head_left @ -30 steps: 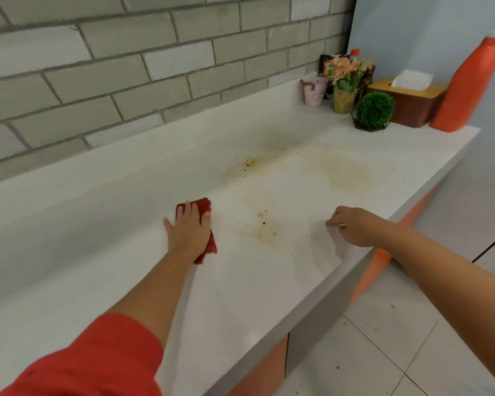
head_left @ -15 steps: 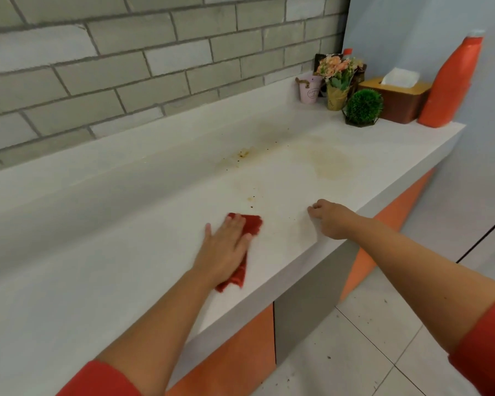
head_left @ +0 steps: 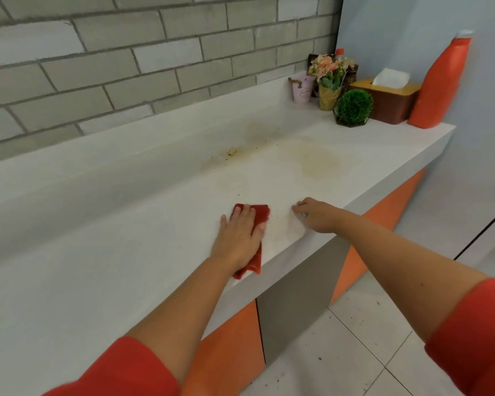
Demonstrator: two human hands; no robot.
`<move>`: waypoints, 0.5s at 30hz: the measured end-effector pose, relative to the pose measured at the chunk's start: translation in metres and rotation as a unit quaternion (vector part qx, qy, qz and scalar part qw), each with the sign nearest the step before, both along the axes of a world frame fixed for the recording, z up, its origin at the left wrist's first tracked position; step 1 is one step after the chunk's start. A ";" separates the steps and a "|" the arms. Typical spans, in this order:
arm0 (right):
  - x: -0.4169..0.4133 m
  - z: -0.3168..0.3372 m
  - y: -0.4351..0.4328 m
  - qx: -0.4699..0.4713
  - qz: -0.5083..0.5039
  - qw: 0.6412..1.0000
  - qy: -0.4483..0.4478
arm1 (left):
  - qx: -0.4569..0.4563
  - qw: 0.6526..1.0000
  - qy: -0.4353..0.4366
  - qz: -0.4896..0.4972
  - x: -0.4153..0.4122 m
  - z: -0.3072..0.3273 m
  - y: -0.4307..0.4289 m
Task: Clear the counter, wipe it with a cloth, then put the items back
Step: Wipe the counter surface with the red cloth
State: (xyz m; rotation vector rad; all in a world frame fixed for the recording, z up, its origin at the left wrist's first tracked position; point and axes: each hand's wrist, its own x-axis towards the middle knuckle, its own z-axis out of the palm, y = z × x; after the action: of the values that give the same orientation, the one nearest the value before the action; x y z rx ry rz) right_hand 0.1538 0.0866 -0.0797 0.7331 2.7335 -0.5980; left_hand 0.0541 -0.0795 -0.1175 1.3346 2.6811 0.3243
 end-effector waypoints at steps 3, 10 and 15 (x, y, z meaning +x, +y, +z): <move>0.003 0.001 0.006 -0.011 0.001 1.000 0.014 | 0.019 0.997 -0.022 -0.065 0.024 0.003 -0.037; 0.002 -0.004 0.004 -0.014 0.003 1.000 0.004 | 0.019 0.995 -0.016 0.099 -0.012 0.003 -0.034; 0.001 -0.001 0.002 -0.002 -0.002 1.000 -0.011 | 0.009 1.000 -0.005 0.024 0.026 -0.001 -0.002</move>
State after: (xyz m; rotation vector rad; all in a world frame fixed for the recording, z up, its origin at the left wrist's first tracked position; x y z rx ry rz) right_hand 0.1545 0.0886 -0.0812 0.7395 2.7114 -0.5913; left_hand 0.0801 -0.0812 -0.1181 1.2722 2.7121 0.3588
